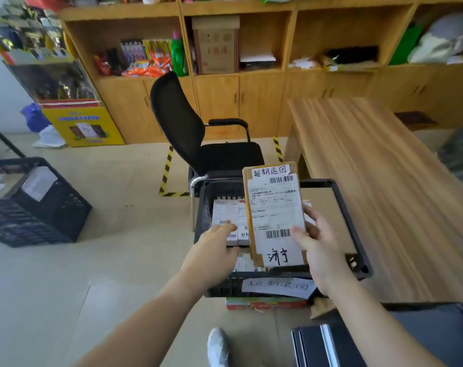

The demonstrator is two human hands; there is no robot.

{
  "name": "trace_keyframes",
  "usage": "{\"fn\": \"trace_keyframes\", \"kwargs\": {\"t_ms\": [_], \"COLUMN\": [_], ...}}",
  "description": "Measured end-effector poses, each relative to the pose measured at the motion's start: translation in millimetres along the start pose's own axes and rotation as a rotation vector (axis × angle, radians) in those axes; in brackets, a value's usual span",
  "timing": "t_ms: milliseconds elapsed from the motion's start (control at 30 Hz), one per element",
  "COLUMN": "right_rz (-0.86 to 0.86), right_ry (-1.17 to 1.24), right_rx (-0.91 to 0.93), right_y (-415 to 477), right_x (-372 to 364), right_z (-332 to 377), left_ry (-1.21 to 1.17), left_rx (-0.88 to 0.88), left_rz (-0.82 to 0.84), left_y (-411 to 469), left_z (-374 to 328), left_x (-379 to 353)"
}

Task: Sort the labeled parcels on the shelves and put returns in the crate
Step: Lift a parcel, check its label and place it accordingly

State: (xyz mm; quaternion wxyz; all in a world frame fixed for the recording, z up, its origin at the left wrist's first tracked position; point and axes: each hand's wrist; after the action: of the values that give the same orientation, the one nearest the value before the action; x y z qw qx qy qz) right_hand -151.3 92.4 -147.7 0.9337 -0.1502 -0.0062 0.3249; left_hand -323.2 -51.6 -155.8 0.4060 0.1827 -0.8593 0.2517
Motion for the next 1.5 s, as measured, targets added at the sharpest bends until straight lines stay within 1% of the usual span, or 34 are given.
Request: {"fn": "trace_keyframes", "kwargs": {"t_ms": [100,233,367,500,567,633,700,767,867,933,1000,1100,1200,1300,1367,1400,1500], "right_rz": [-0.039,-0.045,0.024,0.162,0.250,0.353,0.477,0.600,0.746,0.800,0.841,0.840,0.785,0.658,0.630,0.638,0.676], "right_ry": [-0.030,-0.124,-0.269,-0.524,-0.655,-0.747,-0.839,-0.959,-1.071,-1.126,-1.170,-1.206,-1.285,-1.361,-1.388,-1.403,-1.460], "right_rx": [-0.073,-0.165,-0.234,-0.287,-0.306,-0.337,-0.376,-0.394,-0.392,-0.391,-0.395,-0.372,-0.314,-0.200,-0.104,-0.086,-0.143], "right_y": [25.9,58.2,91.7,122.0,136.5,152.2,167.7,181.6,197.8,208.9,215.8,216.3,205.1,188.2,179.0,176.5,175.2], "right_x": [-4.7,-8.7,-14.9,-23.7,-29.3,-35.7,-44.7,-54.7,-70.7,-76.8,-79.0,-76.9,-72.5,-65.1,-62.1,-61.5,-63.4], "right_z": [-15.3,-29.4,-41.9,-47.3,-49.3,-51.4,-53.8,-57.4,-62.8,-68.9,-76.2,-90.9,-104.4,-116.2,-125.0,-128.9,-142.0], "left_ry": [-0.035,-0.109,-0.231,-0.367,-0.323,-0.205,-0.116,-0.081,0.029,0.133,0.180,0.174,0.163,0.161,0.184,0.195,0.191], "left_rx": [0.003,0.003,0.023,0.050,0.041,0.023,0.001,-0.039,-0.094,-0.080,-0.043,0.011,0.052,0.084,0.088,0.085,0.103], "left_rz": [0.069,0.105,0.076,-0.013,-0.047,-0.047,-0.011,0.038,0.163,0.283,0.396,0.483,0.532,0.563,0.584,0.597,0.606], "left_y": [26.2,57.8,79.5,87.7,90.4,95.3,101.8,108.5,118.9,128.1,139.4,156.9,172.0,182.9,187.3,188.8,190.6], "left_z": [18.4,44.2,68.8,89.3,98.6,105.4,110.2,113.7,115.0,114.3,115.6,118.5,116.5,115.7,118.9,120.1,121.0], "left_x": [-11.9,-17.7,-18.7,-23.9,-28.6,-32.5,-33.3,-34.1,-35.1,-38.2,-43.5,-51.8,-57.4,-64.0,-71.1,-74.5,-82.7]}}
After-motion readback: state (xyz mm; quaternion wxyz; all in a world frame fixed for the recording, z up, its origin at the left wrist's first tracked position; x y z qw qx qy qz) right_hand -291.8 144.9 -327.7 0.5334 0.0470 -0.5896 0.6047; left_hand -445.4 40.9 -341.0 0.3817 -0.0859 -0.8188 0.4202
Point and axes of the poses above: each hand's wrist, its own y-axis towards the middle knuckle, its own x-axis out of the back of the hand, z = x × y, and after that the axes turned 5 degrees about z, right-handed
